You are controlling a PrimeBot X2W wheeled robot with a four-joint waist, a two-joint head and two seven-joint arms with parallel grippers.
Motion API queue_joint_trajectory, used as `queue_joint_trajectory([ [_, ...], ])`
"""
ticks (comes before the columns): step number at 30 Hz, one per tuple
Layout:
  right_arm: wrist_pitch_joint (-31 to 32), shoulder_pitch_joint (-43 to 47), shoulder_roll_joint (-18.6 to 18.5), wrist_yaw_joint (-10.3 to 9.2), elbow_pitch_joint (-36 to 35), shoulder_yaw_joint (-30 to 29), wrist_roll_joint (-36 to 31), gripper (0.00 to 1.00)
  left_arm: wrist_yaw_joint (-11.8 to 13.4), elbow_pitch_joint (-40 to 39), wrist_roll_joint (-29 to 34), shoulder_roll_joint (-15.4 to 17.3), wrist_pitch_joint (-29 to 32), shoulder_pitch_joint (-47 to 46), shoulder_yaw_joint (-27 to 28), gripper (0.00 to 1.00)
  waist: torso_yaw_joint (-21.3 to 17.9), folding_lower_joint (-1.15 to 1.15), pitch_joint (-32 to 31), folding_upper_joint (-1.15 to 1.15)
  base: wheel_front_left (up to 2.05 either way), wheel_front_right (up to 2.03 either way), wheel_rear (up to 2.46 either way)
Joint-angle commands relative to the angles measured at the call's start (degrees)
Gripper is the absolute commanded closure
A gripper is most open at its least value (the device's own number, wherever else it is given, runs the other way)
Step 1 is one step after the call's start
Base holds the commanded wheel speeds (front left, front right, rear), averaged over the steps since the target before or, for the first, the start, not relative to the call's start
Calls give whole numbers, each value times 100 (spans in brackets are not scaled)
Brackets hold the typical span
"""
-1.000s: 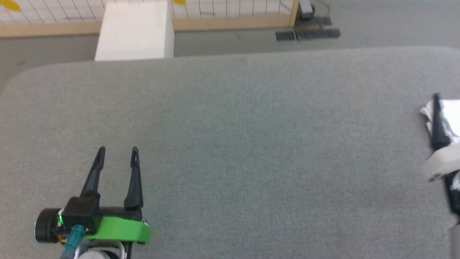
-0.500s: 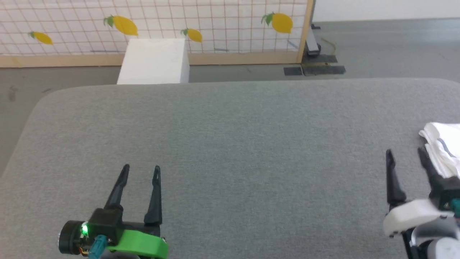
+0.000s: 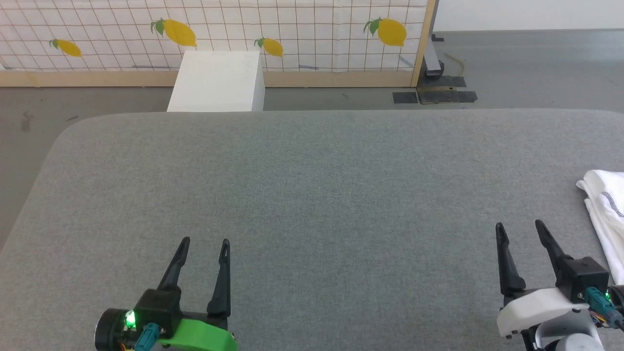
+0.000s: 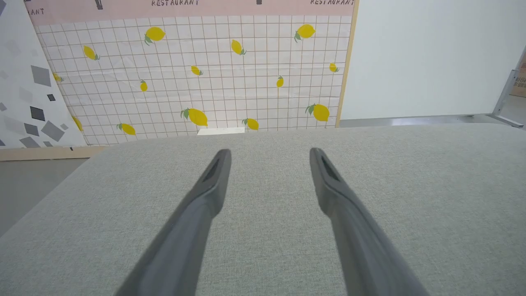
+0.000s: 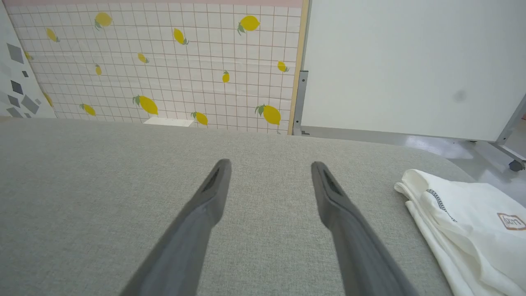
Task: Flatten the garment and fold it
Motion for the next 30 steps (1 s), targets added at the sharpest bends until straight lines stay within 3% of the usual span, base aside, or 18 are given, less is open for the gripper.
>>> queue_joint_trajectory([
  [1, -59, -113, 5, -10, 14, 4, 3, 0, -14, -4, 20, -26, -28, -25, 26, 0, 3, 0, 15, 0, 0, 0, 0],
  [7, -109, -190, 6, -10, 23, -30, -12, 0, -49, -56, 89, -37, -28, -130, 47, 0, 20, 0, 69, 0, 0, 0, 0],
  [8, -54, -102, -1, 0, 13, -27, -9, 100, -13, -55, 28, -24, -1, -49, 38, 100, 19, 0, 70, 0, 0, 0, 0],
  [30, 130, -74, 0, -1, -128, 78, 10, 100, -17, -56, 107, -82, 194, -89, 154, 100, 29, 0, 48, 0, 0, 0, 0],
])
